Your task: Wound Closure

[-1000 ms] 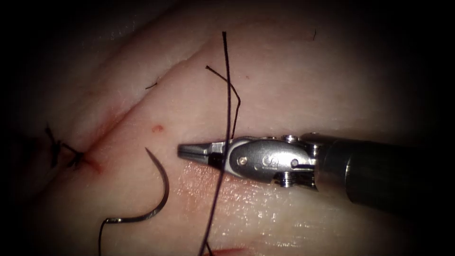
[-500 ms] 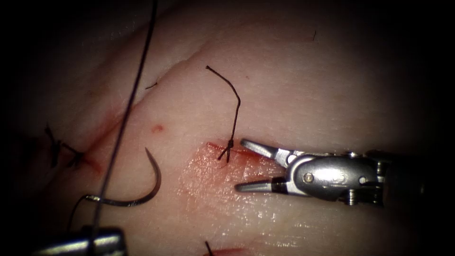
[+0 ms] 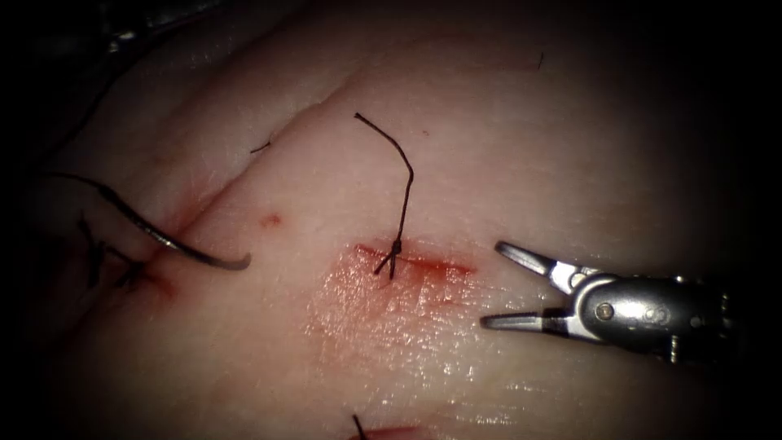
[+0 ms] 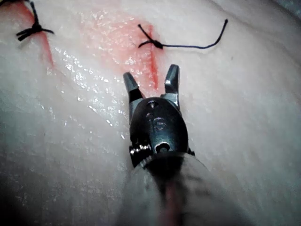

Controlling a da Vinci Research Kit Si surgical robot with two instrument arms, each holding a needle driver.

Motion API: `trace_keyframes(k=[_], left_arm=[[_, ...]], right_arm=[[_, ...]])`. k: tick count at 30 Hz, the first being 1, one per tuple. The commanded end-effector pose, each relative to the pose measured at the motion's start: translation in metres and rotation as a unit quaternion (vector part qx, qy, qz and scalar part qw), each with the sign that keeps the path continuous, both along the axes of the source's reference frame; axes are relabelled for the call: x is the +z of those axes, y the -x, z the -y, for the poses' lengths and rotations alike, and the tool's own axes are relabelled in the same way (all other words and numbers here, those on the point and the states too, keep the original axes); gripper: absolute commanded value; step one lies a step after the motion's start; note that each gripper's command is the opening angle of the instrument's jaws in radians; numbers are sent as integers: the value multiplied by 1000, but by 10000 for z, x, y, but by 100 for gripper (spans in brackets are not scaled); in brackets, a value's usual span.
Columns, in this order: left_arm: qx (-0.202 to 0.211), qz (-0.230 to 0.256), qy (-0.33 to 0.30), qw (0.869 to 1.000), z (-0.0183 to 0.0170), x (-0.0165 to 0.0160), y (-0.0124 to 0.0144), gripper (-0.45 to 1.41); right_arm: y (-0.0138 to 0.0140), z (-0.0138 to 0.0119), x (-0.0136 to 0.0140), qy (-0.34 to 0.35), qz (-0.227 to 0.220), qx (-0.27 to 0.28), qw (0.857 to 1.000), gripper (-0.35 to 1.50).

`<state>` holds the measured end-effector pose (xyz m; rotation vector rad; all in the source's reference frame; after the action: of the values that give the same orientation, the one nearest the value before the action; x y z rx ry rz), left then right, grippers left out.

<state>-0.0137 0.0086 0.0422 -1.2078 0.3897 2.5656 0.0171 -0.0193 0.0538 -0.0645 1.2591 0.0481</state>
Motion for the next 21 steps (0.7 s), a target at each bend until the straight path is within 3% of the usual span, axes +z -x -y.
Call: trace_keyframes(k=[1,6,17,18,20,21], left_arm=[[-4,-1,0,1000,-9,18,5,-45],[-21,-15,-8,1000,-21,71,4,-45],[-34,-88,-18,995,-55,170,-4,-45],[-36,-87,-18,995,-57,176,-4,-38],[-58,-73,-37,995,-62,185,-7,51],[-71,-64,-49,994,-64,188,-9,83]], right_arm=[[-9,-4,5,5,0,-1,1000,78],[-11,-7,8,10,3,0,1000,104],[-11,-11,12,16,5,0,1000,110],[-11,-11,12,16,5,0,1000,111],[-12,-11,12,16,5,1,1000,118],[-12,-11,12,16,5,1,1000,120]])
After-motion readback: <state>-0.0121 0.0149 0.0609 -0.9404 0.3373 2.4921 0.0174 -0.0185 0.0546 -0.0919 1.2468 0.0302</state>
